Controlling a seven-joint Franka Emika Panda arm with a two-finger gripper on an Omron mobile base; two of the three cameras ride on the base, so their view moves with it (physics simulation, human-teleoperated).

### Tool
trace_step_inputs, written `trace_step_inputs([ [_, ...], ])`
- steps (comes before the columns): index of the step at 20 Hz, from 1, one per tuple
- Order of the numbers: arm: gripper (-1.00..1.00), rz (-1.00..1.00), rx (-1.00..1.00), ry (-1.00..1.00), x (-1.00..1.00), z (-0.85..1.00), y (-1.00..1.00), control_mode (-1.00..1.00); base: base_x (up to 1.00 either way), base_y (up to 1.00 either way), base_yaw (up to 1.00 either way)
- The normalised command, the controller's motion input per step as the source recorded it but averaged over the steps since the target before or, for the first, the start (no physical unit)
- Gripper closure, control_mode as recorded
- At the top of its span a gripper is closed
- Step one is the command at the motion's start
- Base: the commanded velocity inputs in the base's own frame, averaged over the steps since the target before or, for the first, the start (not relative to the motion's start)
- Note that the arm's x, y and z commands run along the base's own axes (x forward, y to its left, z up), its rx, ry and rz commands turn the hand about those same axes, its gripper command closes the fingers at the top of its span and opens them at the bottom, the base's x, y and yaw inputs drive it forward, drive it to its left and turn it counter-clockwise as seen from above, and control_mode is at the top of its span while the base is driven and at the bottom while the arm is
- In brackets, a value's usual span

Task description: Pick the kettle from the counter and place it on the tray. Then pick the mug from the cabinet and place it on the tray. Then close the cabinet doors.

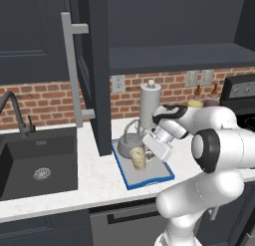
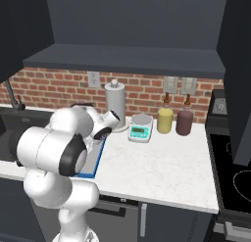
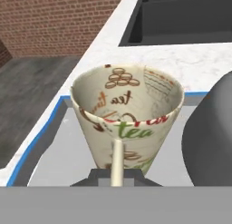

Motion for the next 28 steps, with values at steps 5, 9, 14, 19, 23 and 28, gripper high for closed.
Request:
trace_step_inputs([
  [5, 1.0, 0.0, 0.0, 0.0, 0.3, -0.39, 0.0, -1.0, 0.0, 0.0, 0.0],
  [9, 1.0, 0.0, 0.0, 0.0, 0.03, -0.4, 0.0, -1.0, 0.0, 0.0, 0.0],
  [14, 1.0, 0.02, 0.0, 0.0, -0.24, -0.29, 0.0, -1.0, 0.0, 0.0, 0.0],
  [19, 1.0, 0.01, 0.0, 0.0, -0.31, -0.22, 0.0, -1.0, 0.0, 0.0, 0.0],
  [23, 1.0, 0.0, 0.0, 0.02, -0.28, -0.16, -0.14, -1.0, 0.0, 0.0, 0.0],
  [28, 1.0, 0.0, -0.02, 0.11, -0.08, -0.14, -0.12, -1.0, 0.0, 0.0, 0.0],
])
